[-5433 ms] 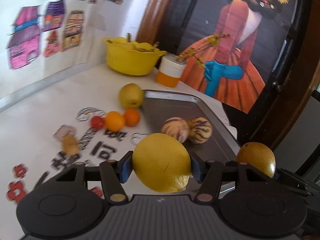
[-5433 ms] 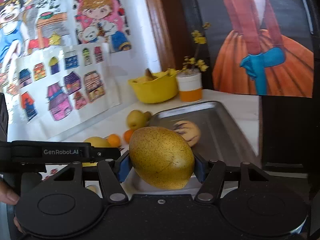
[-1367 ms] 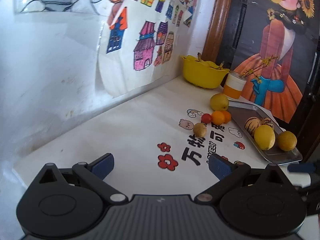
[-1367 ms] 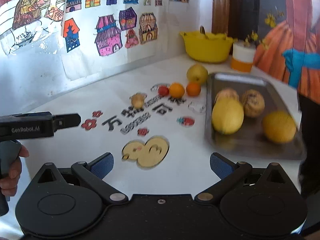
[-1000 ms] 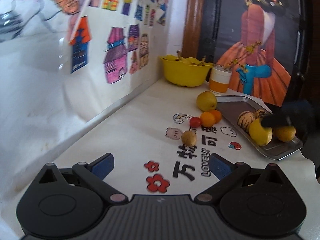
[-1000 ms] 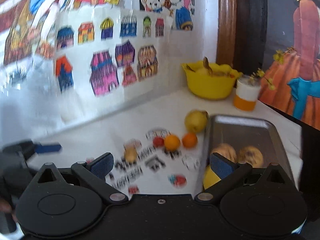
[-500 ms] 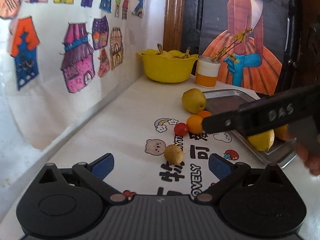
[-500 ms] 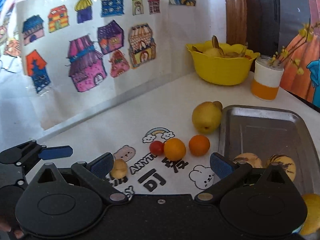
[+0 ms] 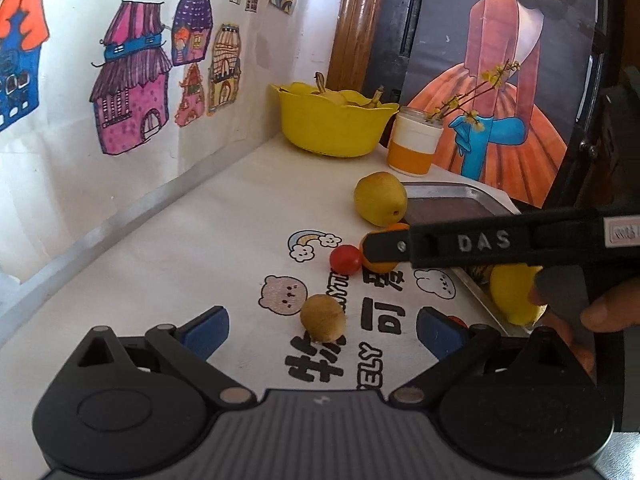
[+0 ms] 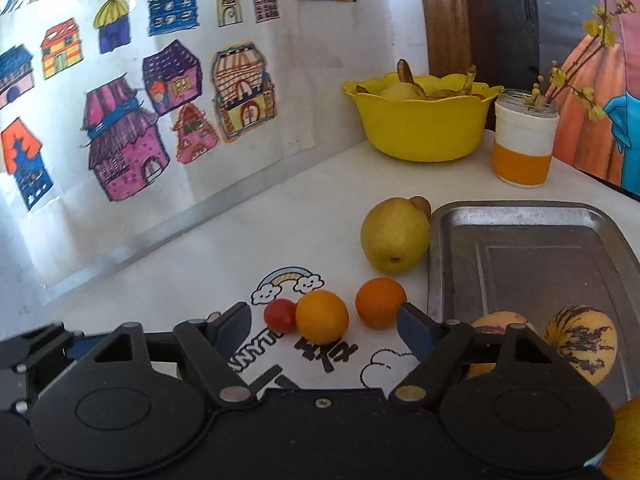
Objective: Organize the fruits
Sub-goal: 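Grasp the small brown kiwi with the left tool while the right tool grasps an orange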
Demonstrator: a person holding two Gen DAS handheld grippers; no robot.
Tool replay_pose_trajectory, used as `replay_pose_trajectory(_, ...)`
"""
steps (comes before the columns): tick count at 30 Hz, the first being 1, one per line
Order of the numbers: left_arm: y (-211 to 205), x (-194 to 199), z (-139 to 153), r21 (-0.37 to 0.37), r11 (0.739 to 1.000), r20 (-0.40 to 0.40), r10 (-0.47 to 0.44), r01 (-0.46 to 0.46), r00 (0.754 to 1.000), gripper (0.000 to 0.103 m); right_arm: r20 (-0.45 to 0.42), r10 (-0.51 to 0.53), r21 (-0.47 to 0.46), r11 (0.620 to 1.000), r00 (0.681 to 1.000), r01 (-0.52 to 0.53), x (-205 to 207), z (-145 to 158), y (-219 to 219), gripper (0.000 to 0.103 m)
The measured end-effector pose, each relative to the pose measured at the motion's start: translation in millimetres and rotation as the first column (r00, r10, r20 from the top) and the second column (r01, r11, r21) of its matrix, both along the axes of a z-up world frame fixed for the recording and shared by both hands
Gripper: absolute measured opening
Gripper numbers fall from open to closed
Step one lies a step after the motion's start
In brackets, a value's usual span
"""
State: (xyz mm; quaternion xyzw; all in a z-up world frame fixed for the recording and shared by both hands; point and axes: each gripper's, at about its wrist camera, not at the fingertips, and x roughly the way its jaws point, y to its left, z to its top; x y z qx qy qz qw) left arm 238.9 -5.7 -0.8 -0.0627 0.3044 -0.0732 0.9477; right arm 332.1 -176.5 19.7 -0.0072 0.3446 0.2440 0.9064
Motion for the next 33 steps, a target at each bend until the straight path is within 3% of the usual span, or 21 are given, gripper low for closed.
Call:
replay_pose_trajectory(5,2,4,-2,-0.041,0.999,-0.01,-0.009,0.008,1.0,0.092,-0.009,-0.023,0.009,1.0,1.0,0.023,6,-5,3,0.067)
replay_pose_trajectory(13,10,8,-5,-0.098,0.995,-0.032,0.004,-0.007,0.999,0.065,0.028,-0.04,-0.003,0.999,0.999,0.04,5,-6,8,0.056)
replay_pose_trajectory(24,12,10,-7,-0.145,0.989,-0.043,-0.002,-0.004,0.999,0.042,-0.014,-0.053,0.01,0.999,0.998,0.054,3,-13,9,0.051)
replay_pose_trajectory(33,17,9,-9,-0.176,0.984,-0.05,0.013,-0.022,0.999,0.032,-0.009,-0.063,0.023,0.998,0.998,0.064,9,-13,15,0.045)
